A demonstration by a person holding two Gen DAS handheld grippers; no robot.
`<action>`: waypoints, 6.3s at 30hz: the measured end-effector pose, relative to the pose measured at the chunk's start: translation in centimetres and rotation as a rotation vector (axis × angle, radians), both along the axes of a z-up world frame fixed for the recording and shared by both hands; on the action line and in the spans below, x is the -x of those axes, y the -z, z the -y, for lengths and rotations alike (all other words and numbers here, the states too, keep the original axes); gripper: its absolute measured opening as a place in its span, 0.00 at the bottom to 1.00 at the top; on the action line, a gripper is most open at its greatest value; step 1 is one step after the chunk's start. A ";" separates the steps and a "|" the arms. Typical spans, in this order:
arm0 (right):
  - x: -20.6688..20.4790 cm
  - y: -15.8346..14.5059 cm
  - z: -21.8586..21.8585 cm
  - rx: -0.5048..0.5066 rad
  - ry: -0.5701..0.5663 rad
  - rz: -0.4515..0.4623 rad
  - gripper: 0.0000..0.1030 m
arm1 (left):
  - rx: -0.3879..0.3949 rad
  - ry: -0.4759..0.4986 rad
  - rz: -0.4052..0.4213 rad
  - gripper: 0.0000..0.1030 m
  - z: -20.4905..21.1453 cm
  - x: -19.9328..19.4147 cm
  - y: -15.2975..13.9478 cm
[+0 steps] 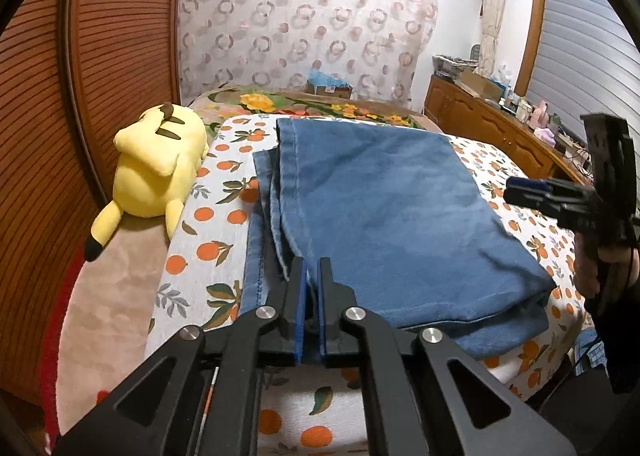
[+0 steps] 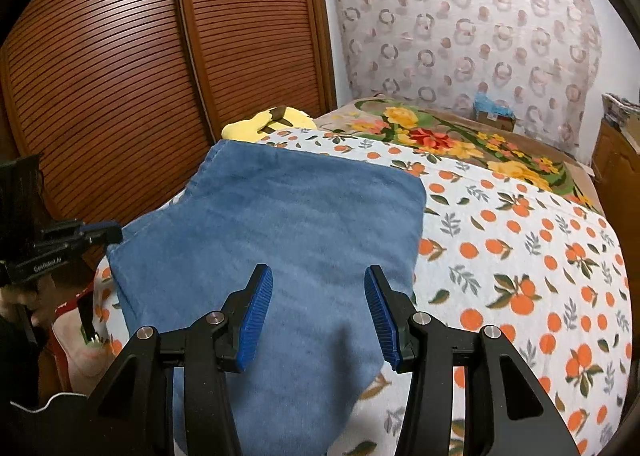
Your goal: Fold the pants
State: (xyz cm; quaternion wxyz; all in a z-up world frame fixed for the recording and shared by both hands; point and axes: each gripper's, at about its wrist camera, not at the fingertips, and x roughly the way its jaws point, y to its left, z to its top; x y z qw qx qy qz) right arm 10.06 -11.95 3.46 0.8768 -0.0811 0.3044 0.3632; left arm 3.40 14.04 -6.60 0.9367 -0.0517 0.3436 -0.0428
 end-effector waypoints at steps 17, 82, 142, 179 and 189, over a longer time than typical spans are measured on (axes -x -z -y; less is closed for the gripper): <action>-1.5 2.0 2.4 0.028 0.056 -0.065 0.54 | -0.020 0.058 0.049 0.75 3.9 -2.3 -1.4; -7.5 4.6 11.5 0.043 0.291 -0.127 0.60 | -0.034 0.277 -0.010 0.75 18.0 -10.1 0.0; -4.4 -2.7 1.8 -0.148 0.038 0.054 0.16 | -0.054 0.161 0.011 0.75 11.7 -6.0 -2.3; -5.5 -0.3 -1.6 -0.016 -0.019 0.057 0.44 | -0.005 0.060 0.040 0.75 6.3 -6.6 -3.1; -9.3 0.0 -2.1 0.077 0.069 0.063 0.48 | -0.001 0.136 -0.021 0.75 9.5 -9.9 -1.3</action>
